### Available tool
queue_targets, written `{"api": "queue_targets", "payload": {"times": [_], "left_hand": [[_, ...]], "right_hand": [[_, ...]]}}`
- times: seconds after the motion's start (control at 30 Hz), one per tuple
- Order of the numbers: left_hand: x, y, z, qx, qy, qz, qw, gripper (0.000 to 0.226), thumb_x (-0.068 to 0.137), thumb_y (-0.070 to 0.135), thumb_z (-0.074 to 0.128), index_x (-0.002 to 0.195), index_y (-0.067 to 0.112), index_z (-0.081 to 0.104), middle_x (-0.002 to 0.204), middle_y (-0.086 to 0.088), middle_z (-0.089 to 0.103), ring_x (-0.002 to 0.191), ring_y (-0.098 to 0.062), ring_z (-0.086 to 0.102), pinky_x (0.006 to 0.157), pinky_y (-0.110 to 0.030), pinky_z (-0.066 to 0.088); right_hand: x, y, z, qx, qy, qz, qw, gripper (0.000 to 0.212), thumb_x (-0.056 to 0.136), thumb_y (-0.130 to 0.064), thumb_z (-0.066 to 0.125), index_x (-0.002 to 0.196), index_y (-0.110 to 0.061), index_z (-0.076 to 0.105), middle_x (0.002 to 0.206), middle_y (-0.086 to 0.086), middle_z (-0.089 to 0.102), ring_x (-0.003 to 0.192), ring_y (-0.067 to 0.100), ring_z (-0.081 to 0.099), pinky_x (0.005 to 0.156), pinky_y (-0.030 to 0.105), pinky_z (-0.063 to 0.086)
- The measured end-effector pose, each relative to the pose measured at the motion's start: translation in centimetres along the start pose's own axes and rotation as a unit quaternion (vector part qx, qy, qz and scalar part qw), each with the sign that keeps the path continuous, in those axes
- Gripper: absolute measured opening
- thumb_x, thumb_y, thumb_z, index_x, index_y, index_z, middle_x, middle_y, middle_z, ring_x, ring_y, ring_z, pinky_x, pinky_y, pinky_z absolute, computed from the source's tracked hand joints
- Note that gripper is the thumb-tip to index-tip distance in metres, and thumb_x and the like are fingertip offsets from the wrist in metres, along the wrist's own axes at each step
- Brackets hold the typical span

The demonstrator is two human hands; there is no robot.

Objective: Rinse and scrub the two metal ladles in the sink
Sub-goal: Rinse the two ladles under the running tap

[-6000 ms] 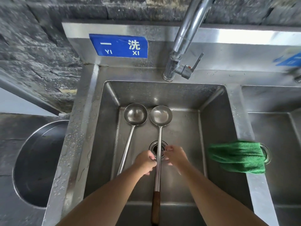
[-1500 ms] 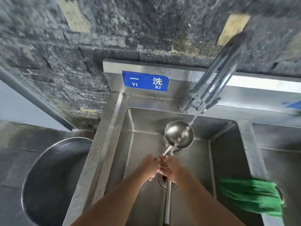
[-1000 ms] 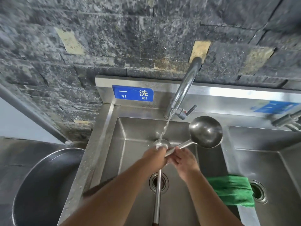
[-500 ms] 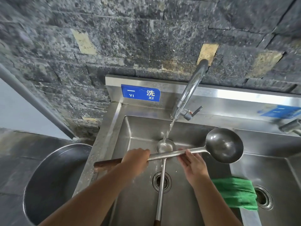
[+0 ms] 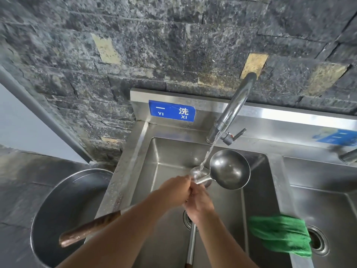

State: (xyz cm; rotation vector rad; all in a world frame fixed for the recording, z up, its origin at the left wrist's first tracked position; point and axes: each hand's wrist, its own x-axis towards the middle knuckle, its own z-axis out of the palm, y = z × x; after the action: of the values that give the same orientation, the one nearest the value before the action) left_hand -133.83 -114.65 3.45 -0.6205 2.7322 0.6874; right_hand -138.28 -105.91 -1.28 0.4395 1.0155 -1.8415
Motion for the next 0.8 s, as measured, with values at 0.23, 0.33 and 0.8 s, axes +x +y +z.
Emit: {"api": "queue_targets", "payload": {"times": [0.23,0.33,0.8], "left_hand": [[-0.5,-2.5,-0.5,-0.074,-0.029,-0.018,0.997,0.032,0.100,0.030,0.047,0.122,0.008,0.053,0.111,-0.016,0.066,0.098,-0.033,0.065,0.075,-0.032,0.045],[-1.1,-3.2,-0.9,-0.082,-0.031,-0.013,0.996,0.031,0.098,0.037,0.053,0.108,0.009,0.062,0.099,-0.015,0.070,0.088,-0.031,0.066,0.067,-0.029,0.040],[-3.1,-5.9,-2.1,0.114,-0.005,-0.005,0.993,0.023,0.092,0.034,0.059,0.108,0.018,0.059,0.086,-0.002,0.066,0.075,-0.022,0.063,0.073,-0.036,0.057]], "right_hand": [[1.2,1.0,1.8,0.111,-0.011,0.021,0.994,0.028,0.101,-0.021,0.047,0.100,-0.002,0.067,0.102,0.017,0.070,0.101,0.031,0.065,0.099,0.042,0.047],[1.7,-0.6,2.3,0.179,-0.009,-0.003,0.984,0.034,0.103,-0.027,0.042,0.074,-0.012,0.052,0.070,0.007,0.060,0.067,0.023,0.058,0.082,0.034,0.044],[0.4,-11.9,-4.1,0.236,0.107,-0.130,0.957,0.046,0.103,-0.044,0.039,0.062,-0.023,0.041,0.046,-0.007,0.031,0.039,0.011,0.029,0.054,0.025,0.030]]}}
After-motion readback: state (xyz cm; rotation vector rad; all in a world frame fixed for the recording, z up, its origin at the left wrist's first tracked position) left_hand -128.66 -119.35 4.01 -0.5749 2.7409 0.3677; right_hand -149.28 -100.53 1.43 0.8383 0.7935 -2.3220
